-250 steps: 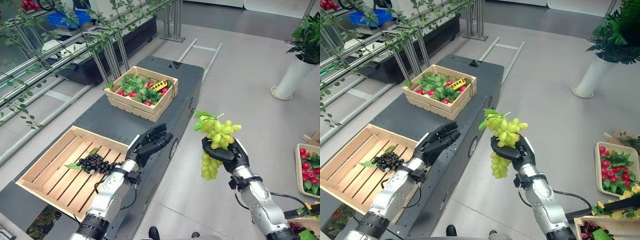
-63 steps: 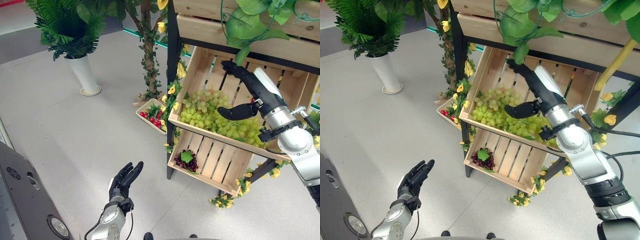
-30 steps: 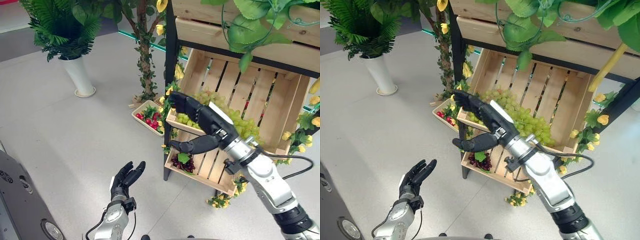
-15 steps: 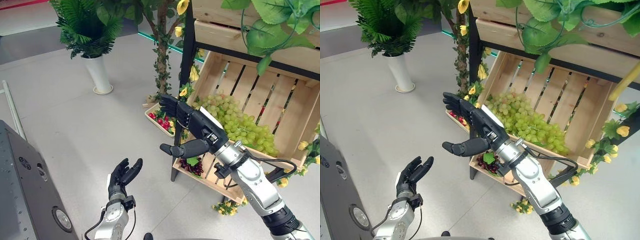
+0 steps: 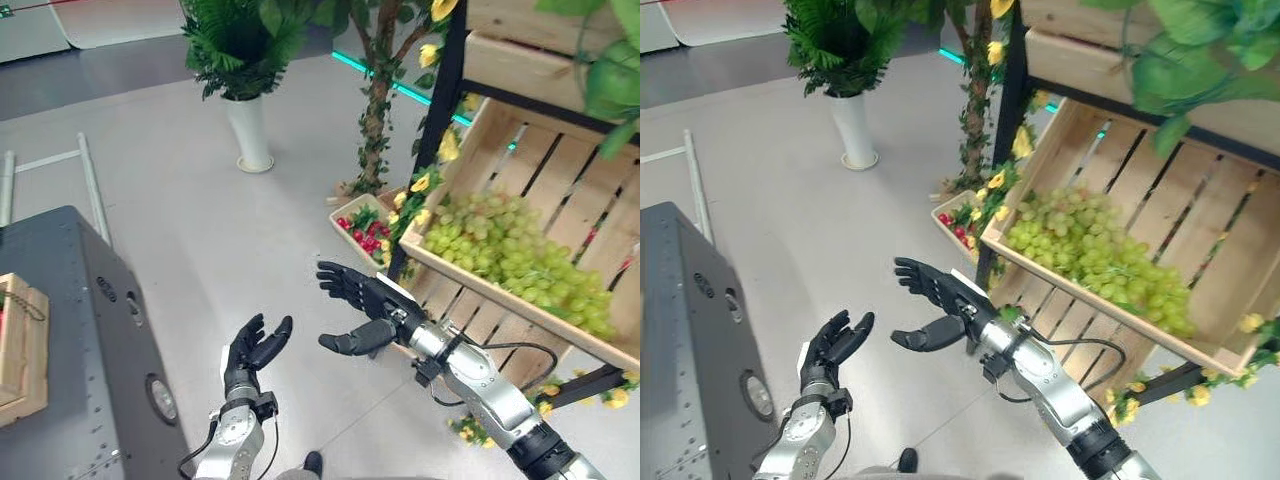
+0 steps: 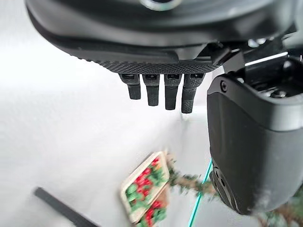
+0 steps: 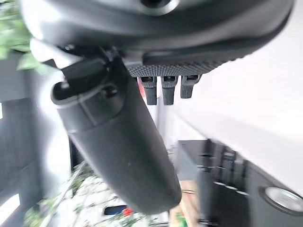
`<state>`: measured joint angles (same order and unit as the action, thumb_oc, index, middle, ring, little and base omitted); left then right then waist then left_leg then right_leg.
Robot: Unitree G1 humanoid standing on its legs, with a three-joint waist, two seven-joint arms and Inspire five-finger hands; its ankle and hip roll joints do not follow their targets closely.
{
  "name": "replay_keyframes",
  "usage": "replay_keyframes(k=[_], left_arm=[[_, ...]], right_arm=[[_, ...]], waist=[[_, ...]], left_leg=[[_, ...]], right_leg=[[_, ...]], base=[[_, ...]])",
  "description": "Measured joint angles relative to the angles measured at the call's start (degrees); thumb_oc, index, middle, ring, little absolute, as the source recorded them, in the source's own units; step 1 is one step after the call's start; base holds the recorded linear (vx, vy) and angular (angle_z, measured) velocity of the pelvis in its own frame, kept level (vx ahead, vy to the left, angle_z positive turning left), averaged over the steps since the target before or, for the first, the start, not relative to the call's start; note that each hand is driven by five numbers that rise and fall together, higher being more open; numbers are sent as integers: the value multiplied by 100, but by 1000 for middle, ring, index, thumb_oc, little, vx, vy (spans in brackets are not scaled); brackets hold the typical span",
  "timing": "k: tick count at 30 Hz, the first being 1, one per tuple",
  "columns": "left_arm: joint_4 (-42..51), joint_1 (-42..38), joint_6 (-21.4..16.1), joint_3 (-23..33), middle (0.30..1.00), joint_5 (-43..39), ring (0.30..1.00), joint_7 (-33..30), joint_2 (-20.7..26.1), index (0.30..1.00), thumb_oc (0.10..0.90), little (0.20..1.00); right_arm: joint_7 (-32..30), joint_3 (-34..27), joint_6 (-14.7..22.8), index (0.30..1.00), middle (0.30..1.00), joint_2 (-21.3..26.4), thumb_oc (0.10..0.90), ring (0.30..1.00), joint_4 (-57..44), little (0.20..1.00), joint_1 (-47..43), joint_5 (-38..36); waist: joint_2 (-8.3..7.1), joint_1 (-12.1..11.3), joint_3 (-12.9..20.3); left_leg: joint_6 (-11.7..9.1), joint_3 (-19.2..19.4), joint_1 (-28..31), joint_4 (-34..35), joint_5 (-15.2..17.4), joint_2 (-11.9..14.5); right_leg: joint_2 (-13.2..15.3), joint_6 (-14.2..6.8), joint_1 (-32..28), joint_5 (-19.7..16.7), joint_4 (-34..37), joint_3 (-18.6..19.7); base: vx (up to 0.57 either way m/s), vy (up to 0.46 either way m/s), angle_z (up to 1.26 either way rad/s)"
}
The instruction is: Pick up the fruits from the basket on one side to the basket on the other side
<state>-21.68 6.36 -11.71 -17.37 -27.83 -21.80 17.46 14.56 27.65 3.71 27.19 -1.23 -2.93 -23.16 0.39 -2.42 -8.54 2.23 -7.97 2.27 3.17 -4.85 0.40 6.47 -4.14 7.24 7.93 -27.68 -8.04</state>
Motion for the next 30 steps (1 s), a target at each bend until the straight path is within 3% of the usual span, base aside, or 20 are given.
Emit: replay_keyframes(k=[1,3,5,6,8,10,13,14,15,16,17,18,19,22,23,24,25,26,28,30], left_arm=[[-41,-107,-2,50,900,8,900,104,115,900,800,900],[-91,-246,-1,110,900,14,900,199,247,900,800,900],[-97,-351,0,140,900,17,900,152,305,900,800,900],[-98,-434,-1,54,900,39,900,136,344,900,800,900],[-64,-344,-4,46,900,-12,900,-11,252,900,800,900],[-58,-137,-43,69,900,-62,900,-46,190,900,800,900],[-60,30,-49,5,900,-175,900,-29,122,900,800,900],[-76,62,-35,-48,900,-178,900,81,97,900,800,900],[-72,59,-17,-81,900,-177,900,156,82,900,800,900],[-89,24,-9,-144,900,-166,900,301,63,900,800,900],[-88,-35,-7,-166,900,-142,900,410,62,900,800,900],[-87,-59,-7,-165,900,-118,900,426,64,900,800,900],[-83,-109,4,-161,900,-96,900,426,69,900,800,900],[-61,-241,26,-160,900,26,900,487,27,900,800,900],[-49,-373,90,-168,900,154,900,613,0,900,800,900],[79,-460,148,-209,900,263,900,690,-63,900,800,900],[143,-520,170,-278,900,339,900,714,-8,900,800,900],[253,-602,182,-402,900,399,900,746,41,900,800,900],[357,-737,220,-560,900,488,900,769,76,900,800,900],[579,-791,258,-644,900,652,900,820,293,900,800,900]], right_arm=[[-17,16,-1,900,900,16,800,900,-22,900,228,4],[-40,15,2,900,900,25,800,900,-18,900,303,12],[-182,-5,5,900,900,11,800,900,-17,900,291,16],[-248,-45,3,900,900,41,800,900,21,900,228,20],[-246,-49,-103,900,900,129,800,900,260,900,-78,13],[-244,-120,-108,900,900,165,800,900,322,900,-177,-2],[-245,-273,-108,900,900,140,800,900,321,900,-177,-21],[-256,-305,-107,900,900,129,800,900,331,900,-130,-22],[-273,-321,-114,900,900,130,800,900,332,900,-77,-21],[-286,-394,-113,900,900,128,800,900,304,900,75,-26],[-336,-455,-117,900,900,79,800,900,323,900,226,-28],[-357,-455,-117,900,900,67,800,900,327,900,254,-31],[-411,-477,-117,900,900,-36,800,900,325,900,319,-204],[-592,-574,-115,900,900,-197,800,900,316,900,431,-455],[-729,-713,-110,900,900,-279,800,900,301,900,566,-454],[-914,-744,-110,900,900,-260,800,900,309,900,586,-452],[-1019,-767,-115,900,900,-306,800,900,355,900,620,-451],[-1157,-760,-115,900,900,-339,800,900,348,900,678,-456],[-1300,-742,-102,900,900,-377,800,900,401,900,665,-671],[-1479,-740,-80,900,900,-580,800,900,470,900,595,-684]], waist=[[-54,145,-58],[-159,155,-143],[-122,263,-186],[-103,335,-230],[9,166,-297],[18,47,-306],[-192,-46,-397],[-250,-66,-429],[-297,-22,-433],[-350,55,-446],[-473,148,-477],[-539,132,-480],[-657,178,-474],[-519,445,-483],[-407,653,-463],[-28,790,-426],[-6,783,-406],[91,766,-358],[208,766,-268],[47,632,-210]], left_leg=[[-47,-543,-122,-27,-69,-87],[-98,-861,-179,32,-110,-193],[-90,-1313,-415,46,-113,-261],[-62,-1321,-422,124,-91,-228],[-76,-820,-374,162,-101,34],[-98,-614,-358,14,-157,187],[-89,-565,-385,-134,-98,177],[-232,-312,-543,-258,-193,143],[-230,-32,-570,-360,-187,128],[92,868,-681,-585,86,157],[123,1424,-706,-947,152,131],[77,1588,-697,-1086,212,110],[5,2219,-710,-1569,426,132],[45,2767,-474,-1675,695,169],[117,3178,-410,-1419,648,149],[170,3177,-368,-839,599,164],[189,2990,-259,-608,472,113],[224,2462,-122,-216,238,-5],[297,2077,-109,141,17,-71],[329,1925,-189,194,-4,-340]], right_leg=[[-402,117,-73,69,395,540],[-664,183,-199,62,1110,866],[-1036,234,-400,-68,1781,1773],[-1101,370,-472,-206,1920,1766],[-1096,439,-576,-193,1985,1335],[-1184,587,-765,-200,2069,1104],[-1201,727,-937,-122,2180,799],[-1165,779,-1086,-140,2293,483],[-1092,800,-1167,-159,2411,270],[-992,821,-1330,-166,2633,-237],[-862,832,-1435,-157,2715,-536],[-792,844,-1432,-148,2724,-582],[-629,823,-1512,-146,2855,-837],[-515,669,-1692,-73,2844,-1097],[-500,513,-1827,29,2834,-1326],[-684,495,-1861,39,2714,-1310],[-680,454,-1876,66,2663,-1271],[-678,441,-1784,76,2442,-1286],[-647,406,-1588,177,2304,-1208],[-429,88,-1593,136,2785,-1045]], base=[[113,-336,146],[64,-351,137],[28,-343,171],[22,-405,175],[2,-430,78],[-28,-345,42],[-36,-228,62],[-44,-129,77],[-53,-79,114],[-40,-25,139],[28,5,122],[59,27,104],[74,39,75],[78,142,101],[88,126,138],[86,123,145],[27,68,116],[5,63,84],[92,124,95],[132,159,61]])
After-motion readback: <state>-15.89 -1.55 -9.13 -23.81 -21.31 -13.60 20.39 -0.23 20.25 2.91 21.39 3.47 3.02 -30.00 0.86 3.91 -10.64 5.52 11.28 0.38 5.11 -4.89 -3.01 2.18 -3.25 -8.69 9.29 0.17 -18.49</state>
